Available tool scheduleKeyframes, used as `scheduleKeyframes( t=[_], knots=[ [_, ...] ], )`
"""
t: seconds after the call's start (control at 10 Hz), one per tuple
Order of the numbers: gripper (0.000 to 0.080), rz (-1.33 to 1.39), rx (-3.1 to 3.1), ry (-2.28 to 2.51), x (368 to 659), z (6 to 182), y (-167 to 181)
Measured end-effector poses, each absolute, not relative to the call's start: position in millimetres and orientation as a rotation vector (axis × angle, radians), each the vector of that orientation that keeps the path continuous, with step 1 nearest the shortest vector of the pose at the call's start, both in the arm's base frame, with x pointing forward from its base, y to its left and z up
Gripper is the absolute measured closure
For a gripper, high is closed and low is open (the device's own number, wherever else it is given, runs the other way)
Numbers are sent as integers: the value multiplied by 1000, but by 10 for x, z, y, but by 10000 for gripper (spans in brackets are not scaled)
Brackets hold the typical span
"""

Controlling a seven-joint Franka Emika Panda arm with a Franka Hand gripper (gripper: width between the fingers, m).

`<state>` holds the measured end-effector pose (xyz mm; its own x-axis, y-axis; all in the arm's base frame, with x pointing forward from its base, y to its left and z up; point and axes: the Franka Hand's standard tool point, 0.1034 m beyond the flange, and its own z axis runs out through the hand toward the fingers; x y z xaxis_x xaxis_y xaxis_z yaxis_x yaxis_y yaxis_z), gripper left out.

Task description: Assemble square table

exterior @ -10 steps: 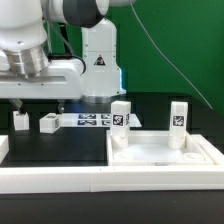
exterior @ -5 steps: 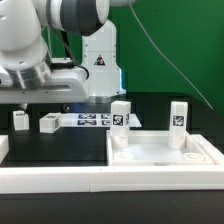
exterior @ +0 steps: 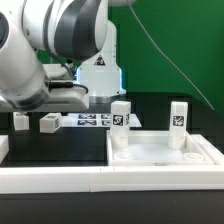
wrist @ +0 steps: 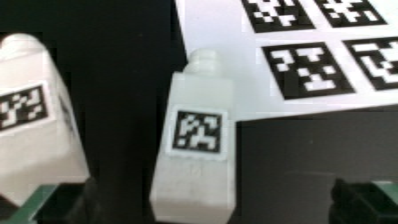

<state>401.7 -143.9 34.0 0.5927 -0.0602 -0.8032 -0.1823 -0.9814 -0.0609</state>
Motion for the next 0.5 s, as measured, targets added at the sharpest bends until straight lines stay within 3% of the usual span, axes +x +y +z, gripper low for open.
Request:
scheduleKeyframes(
  t=[0.5],
  knots=[
    [150, 1410, -2684, 333, 3869, 137, -1491]
  ],
)
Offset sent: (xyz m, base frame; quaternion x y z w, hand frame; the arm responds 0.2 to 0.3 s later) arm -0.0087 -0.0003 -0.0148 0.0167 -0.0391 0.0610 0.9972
